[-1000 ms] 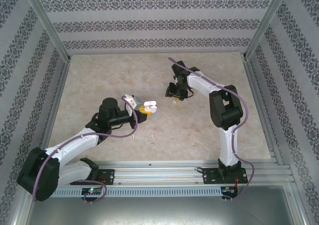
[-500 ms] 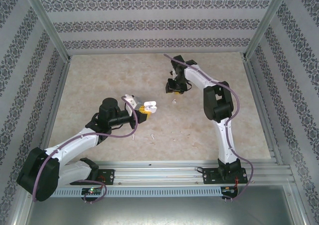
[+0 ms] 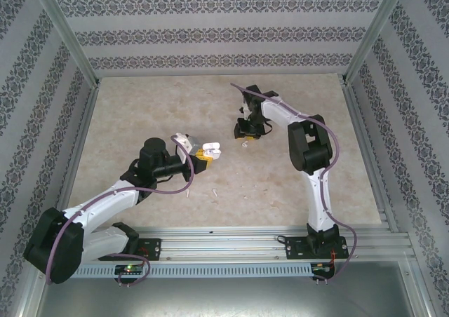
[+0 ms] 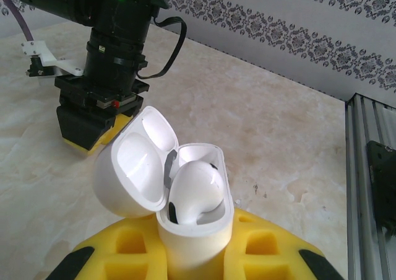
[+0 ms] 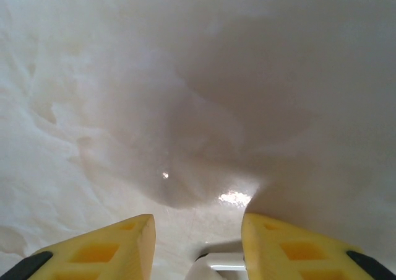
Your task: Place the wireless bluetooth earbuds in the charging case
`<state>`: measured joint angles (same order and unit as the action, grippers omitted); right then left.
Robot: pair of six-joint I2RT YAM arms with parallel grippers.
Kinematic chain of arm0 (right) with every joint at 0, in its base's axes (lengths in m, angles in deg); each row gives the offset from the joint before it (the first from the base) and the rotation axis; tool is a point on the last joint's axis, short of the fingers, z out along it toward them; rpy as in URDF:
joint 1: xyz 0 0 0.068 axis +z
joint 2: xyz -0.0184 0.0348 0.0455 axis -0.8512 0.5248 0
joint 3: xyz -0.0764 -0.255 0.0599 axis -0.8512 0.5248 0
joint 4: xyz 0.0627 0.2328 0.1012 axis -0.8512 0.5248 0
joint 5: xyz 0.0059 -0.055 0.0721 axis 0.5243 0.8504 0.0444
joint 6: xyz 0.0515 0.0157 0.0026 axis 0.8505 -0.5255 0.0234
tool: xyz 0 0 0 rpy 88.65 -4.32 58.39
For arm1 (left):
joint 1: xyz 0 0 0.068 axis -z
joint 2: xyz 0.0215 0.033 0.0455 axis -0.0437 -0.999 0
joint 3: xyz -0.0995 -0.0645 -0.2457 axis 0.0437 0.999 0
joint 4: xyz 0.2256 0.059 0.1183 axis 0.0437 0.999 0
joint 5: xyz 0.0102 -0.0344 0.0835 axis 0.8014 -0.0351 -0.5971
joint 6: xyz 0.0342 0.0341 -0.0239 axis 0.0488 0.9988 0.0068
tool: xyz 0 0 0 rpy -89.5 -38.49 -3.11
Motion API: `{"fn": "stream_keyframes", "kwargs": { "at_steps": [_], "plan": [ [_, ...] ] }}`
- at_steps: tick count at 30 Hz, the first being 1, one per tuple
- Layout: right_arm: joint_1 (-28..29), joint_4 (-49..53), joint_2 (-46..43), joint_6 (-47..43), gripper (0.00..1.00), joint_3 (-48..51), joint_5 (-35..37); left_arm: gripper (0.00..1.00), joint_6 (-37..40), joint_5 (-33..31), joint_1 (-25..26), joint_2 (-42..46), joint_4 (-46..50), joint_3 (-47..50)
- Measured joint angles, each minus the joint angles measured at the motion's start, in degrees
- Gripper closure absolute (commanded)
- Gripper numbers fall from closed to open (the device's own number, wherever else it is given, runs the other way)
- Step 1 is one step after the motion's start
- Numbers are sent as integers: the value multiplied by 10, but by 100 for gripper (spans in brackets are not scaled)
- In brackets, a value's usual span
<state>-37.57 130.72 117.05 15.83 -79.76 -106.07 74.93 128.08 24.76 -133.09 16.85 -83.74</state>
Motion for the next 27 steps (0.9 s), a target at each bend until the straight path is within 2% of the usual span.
{"fn": "stream_keyframes", "kwargs": {
  "at_steps": [15, 27],
  "plan": [
    [20, -9, -71, 6, 57, 112, -11, 100, 0, 0, 0, 12, 0, 0],
    [34, 28, -88, 30, 56, 112, 11, 100, -2, 0, 0, 20, 0, 0]
  ]
}}
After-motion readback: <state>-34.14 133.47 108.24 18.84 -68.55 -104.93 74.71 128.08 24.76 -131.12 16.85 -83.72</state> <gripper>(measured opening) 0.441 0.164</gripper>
